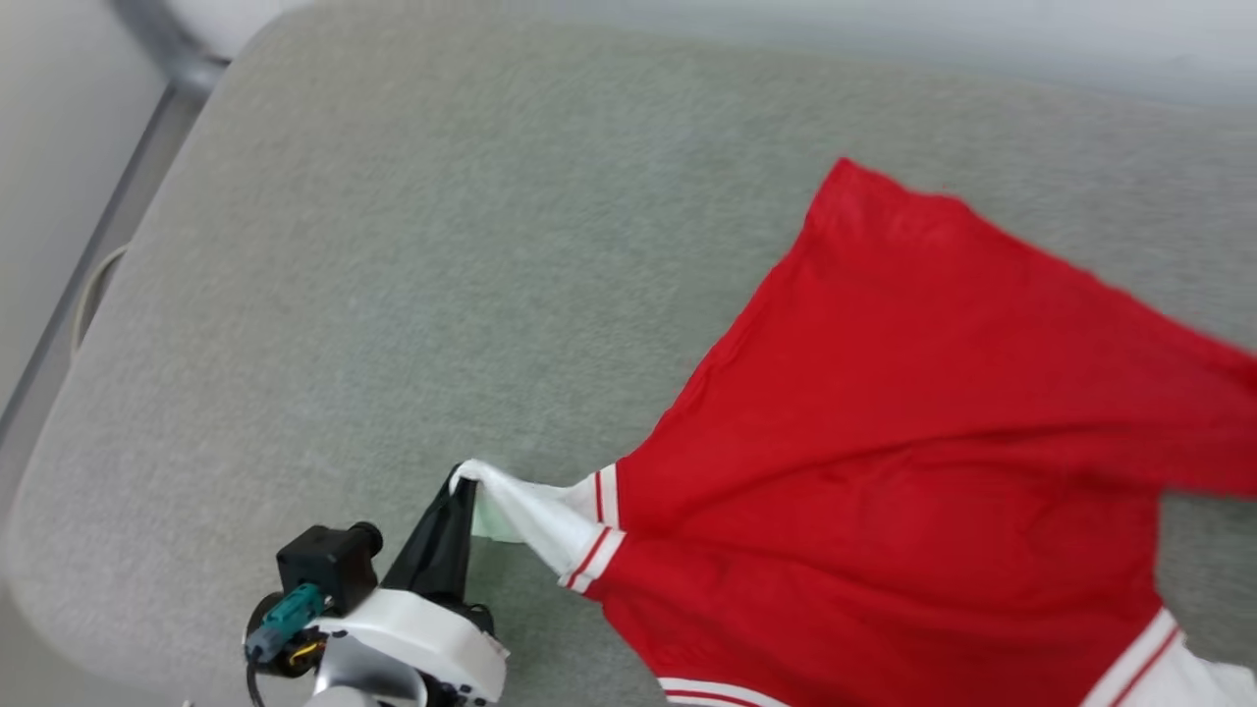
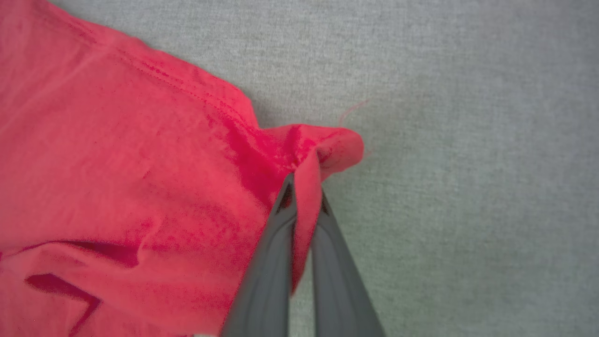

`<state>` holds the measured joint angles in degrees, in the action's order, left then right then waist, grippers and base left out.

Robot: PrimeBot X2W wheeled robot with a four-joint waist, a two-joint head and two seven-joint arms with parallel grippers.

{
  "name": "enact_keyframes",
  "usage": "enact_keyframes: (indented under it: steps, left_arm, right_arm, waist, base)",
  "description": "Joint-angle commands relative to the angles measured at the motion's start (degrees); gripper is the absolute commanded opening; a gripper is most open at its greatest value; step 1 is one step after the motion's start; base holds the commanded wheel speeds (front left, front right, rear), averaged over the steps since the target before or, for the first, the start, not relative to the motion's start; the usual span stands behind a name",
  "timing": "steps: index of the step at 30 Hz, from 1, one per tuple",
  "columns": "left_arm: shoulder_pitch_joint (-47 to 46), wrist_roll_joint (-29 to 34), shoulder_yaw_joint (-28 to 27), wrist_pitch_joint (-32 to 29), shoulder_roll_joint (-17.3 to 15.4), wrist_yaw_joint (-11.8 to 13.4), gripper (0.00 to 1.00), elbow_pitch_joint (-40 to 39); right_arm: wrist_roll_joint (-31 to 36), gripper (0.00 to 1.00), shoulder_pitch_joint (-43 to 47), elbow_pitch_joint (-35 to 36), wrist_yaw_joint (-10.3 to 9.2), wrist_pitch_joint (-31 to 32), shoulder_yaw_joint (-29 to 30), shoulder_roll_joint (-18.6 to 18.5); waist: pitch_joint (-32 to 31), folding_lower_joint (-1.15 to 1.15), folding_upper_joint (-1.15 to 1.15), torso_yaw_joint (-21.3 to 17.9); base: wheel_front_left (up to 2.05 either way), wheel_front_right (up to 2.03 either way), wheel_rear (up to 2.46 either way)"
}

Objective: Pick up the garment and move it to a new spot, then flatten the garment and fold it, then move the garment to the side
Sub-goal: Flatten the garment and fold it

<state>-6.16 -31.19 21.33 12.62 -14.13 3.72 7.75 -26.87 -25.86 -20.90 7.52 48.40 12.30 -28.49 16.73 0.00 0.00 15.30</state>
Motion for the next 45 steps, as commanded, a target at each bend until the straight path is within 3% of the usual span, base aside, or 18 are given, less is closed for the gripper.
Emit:
enact_keyframes:
  steps: [1,6,12,14,18,22,23,24,25,29,36,41,45]
  left_arm:
    - [1.09,-0.45,-0.84,-0.45,-1.04,0.54,0.0,0.45]
    - [2.82,-1.31,-2.11,-1.49,-2.62,1.34,0.0,0.47]
    - [5.9,-2.62,-3.57,-2.95,-4.87,1.92,0.0,1.03]
    - [7.18,-3.04,-3.52,-4.31,-5.86,2.02,0.0,1.27]
    - [8.61,-3.77,-3.9,-5.26,-6.65,2.21,0.0,1.61]
    - [9.25,-4.23,-4.05,-5.82,-6.95,2.58,0.0,1.33]
    - [9.29,-4.32,-4.08,-5.9,-7.04,2.66,0.0,1.28]
    - [9.34,-4.38,-4.07,-5.86,-7.1,2.66,0.0,1.26]
    - [9.36,-4.32,-3.98,-5.91,-7.12,2.65,0.0,1.16]
    - [8.7,-3.92,-3.41,-6.25,-6.91,2.86,0.0,0.14]
    - [5.76,-3.01,-2.14,-6.34,-6.1,2.82,0.0,-1.93]
    - [2.14,-1.95,-0.82,-6.33,-5.24,2.34,0.0,-3.0]
    - [-0.87,-1.47,0.12,-5.65,-3.82,1.95,0.0,-2.76]
  right_arm:
    - [-0.48,0.0,4.43,1.81,-0.06,-1.06,1.18,1.53]
    - [-0.18,0.0,14.63,6.92,-0.06,-2.99,4.61,5.42]
    - [1.23,0.0,28.24,13.31,-0.06,-4.69,8.22,13.24]
    - [1.9,0.0,34.09,15.39,-0.06,-5.06,9.48,17.78]
    - [2.12,0.0,39.64,16.64,-0.06,-6.03,9.98,22.79]
    - [1.03,0.0,41.78,15.49,-0.06,-7.93,9.1,24.83]
    - [0.75,0.19,41.61,15.09,-0.06,-8.81,8.88,25.01]
    - [0.74,0.95,41.39,14.77,-0.06,-9.59,8.42,25.19]
    - [0.38,1.0,40.84,14.82,-0.05,-11.04,8.03,25.33]
    - [0.69,1.0,37.88,16.3,-0.05,-20.01,6.87,24.37]
    - [2.29,1.0,30.44,15.68,-0.05,-37.86,2.98,19.44]
    - [2.09,1.0,23.01,12.72,-0.06,-39.41,-1.22,14.46]
    - [0.57,1.0,17.57,10.31,-0.05,-33.2,-4.47,9.99]
  waist:
    - [-4.34,0.0,0.0,-4.76]
    - [-6.78,0.0,0.0,-8.67]
    - [-10.24,0.0,0.0,-13.78]
    - [-11.69,0.0,0.0,-15.28]
    - [-12.81,0.0,0.0,-16.54]
    - [-13.04,0.0,0.0,-17.07]
    - [-13.0,0.0,0.0,-17.16]
    - [-13.05,0.0,0.0,-17.19]
    - [-13.08,0.0,0.0,-17.16]
    - [-12.84,0.0,0.0,-16.55]
    - [-10.65,0.0,0.0,-14.13]
    - [-7.61,0.0,0.0,-11.61]
    - [-5.38,0.0,0.0,-9.32]
  base:
    - [0.0,0.0,0.0]
    - [0.0,0.0,0.0]
    - [0.0,0.0,0.0]
    - [0.0,0.0,0.0]
    - [0.0,0.0,0.0]
    - [0.0,0.0,0.0]
    - [0.0,0.0,0.0]
    - [0.0,0.0,0.0]
    - [0.0,0.0,0.0]
    - [0.0,0.0,0.0]
    - [0.0,0.0,0.0]
    - [0.0,0.0,0.0]
    - [0.0,0.0,0.0]
